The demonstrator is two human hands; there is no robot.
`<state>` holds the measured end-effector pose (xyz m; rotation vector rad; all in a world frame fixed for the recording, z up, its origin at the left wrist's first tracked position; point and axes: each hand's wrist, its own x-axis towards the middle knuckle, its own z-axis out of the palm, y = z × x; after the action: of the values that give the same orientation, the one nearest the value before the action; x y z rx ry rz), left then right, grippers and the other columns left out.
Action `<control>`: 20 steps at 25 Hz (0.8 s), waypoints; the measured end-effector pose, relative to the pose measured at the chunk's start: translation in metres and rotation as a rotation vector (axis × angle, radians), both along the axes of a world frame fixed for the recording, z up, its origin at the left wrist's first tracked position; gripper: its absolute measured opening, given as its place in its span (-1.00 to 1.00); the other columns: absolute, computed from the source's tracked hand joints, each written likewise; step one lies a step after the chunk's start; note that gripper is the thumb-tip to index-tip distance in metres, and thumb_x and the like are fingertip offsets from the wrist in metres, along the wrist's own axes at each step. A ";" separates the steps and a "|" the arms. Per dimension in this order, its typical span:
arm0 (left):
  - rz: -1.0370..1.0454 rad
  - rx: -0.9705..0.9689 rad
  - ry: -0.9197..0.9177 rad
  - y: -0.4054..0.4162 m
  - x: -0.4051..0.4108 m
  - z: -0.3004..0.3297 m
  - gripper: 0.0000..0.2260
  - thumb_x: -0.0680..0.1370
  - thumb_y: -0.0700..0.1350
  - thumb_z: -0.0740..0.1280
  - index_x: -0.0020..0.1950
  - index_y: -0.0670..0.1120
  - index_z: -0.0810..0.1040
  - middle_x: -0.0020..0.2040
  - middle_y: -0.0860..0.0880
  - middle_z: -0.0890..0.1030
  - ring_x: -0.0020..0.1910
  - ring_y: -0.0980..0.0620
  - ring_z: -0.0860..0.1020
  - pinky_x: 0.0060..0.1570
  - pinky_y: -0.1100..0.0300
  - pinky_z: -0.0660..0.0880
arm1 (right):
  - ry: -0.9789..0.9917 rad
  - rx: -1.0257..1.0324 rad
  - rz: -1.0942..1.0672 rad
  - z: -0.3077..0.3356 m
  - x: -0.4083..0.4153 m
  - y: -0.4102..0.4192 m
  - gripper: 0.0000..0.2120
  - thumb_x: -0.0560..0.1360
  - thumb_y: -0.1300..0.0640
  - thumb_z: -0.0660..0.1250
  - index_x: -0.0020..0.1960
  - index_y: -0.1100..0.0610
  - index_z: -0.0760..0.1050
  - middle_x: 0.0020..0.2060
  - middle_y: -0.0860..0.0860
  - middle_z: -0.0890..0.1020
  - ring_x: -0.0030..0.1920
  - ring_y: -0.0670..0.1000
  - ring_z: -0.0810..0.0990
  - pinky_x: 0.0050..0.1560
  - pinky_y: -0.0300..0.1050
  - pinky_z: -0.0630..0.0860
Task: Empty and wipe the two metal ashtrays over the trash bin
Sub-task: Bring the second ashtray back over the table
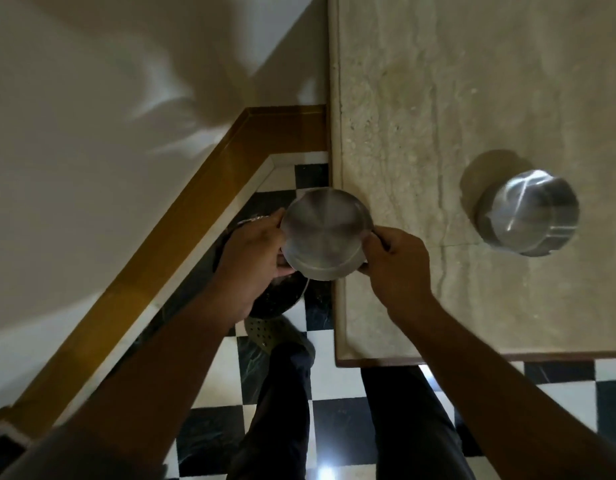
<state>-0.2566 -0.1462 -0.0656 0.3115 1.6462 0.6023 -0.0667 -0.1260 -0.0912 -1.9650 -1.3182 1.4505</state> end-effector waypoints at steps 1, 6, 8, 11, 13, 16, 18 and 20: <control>-0.012 0.019 0.009 0.003 0.009 0.005 -0.62 0.64 -0.22 0.19 0.43 0.02 0.49 0.36 -0.12 0.54 0.25 -0.17 0.58 -0.15 0.16 0.68 | 0.012 -0.019 -0.063 0.003 0.005 0.000 -0.76 0.57 0.20 0.26 -0.16 0.26 0.63 -0.27 0.22 0.67 -0.22 0.16 0.69 -0.19 0.19 0.69; -0.143 0.100 0.041 0.030 0.080 0.022 -0.64 0.65 -0.19 0.13 0.10 0.24 0.60 0.29 -0.05 0.55 0.21 -0.13 0.56 -0.15 0.15 0.64 | 0.101 -0.149 -0.294 0.024 0.064 0.011 -0.73 0.53 0.26 0.30 -0.19 -0.06 0.62 -0.25 0.03 0.67 -0.18 0.02 0.69 -0.28 -0.13 0.68; -0.195 0.132 0.065 0.045 0.109 0.021 -0.65 0.64 -0.20 0.13 0.07 0.23 0.57 0.26 -0.03 0.56 0.18 -0.08 0.56 -0.17 0.19 0.63 | 0.136 -0.205 -0.407 0.024 0.089 0.019 -0.76 0.51 0.30 0.30 -0.17 0.01 0.64 -0.19 0.08 0.69 -0.14 0.03 0.70 -0.24 -0.12 0.68; -0.283 0.187 0.083 0.061 0.130 0.011 -0.64 0.60 -0.25 0.13 0.11 0.09 0.65 0.14 -0.03 0.63 0.12 -0.05 0.60 -0.19 0.18 0.68 | 0.137 -0.240 -0.492 0.010 0.105 0.024 -0.83 0.50 0.31 0.30 -0.05 0.18 0.66 -0.13 0.12 0.70 -0.10 0.07 0.71 -0.17 -0.05 0.71; -0.290 0.187 0.090 0.069 0.140 0.003 -0.63 0.56 -0.29 0.14 0.14 -0.02 0.68 0.09 -0.12 0.67 0.07 -0.11 0.64 -0.20 0.07 0.69 | 0.131 -0.205 -0.535 0.001 0.109 0.024 -0.82 0.51 0.29 0.30 0.00 0.19 0.66 -0.16 0.10 0.71 -0.12 0.07 0.72 -0.18 -0.08 0.70; -0.305 0.169 0.152 0.072 0.147 -0.009 -0.61 0.53 -0.31 0.14 0.14 -0.04 0.68 0.07 -0.12 0.68 0.03 -0.10 0.65 -0.21 0.08 0.68 | 0.099 -0.149 -0.546 -0.007 0.108 0.022 -0.80 0.52 0.25 0.31 -0.06 0.03 0.66 -0.24 -0.01 0.71 -0.19 0.04 0.71 -0.24 -0.09 0.70; -0.312 0.164 0.200 0.070 0.150 -0.014 -0.61 0.53 -0.31 0.14 0.14 -0.01 0.67 0.05 -0.03 0.67 0.02 -0.03 0.63 -0.25 0.18 0.65 | 0.058 -0.144 -0.523 -0.010 0.104 0.020 -0.78 0.54 0.22 0.31 -0.18 -0.04 0.61 -0.26 0.04 0.70 -0.20 0.09 0.70 -0.18 0.11 0.70; -0.298 0.162 0.254 0.071 0.154 -0.017 -0.60 0.53 -0.32 0.13 0.09 0.07 0.65 -0.02 0.10 0.64 -0.03 0.05 0.60 -0.34 0.32 0.59 | 0.035 -0.122 -0.492 -0.012 0.102 0.020 -0.77 0.55 0.20 0.30 -0.22 -0.05 0.57 -0.25 0.09 0.69 -0.20 0.10 0.68 -0.15 0.20 0.68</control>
<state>-0.1029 -0.0755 -0.0823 0.7630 1.7509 0.4836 0.0352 -0.1056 -0.1033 -2.1309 -0.6711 1.3313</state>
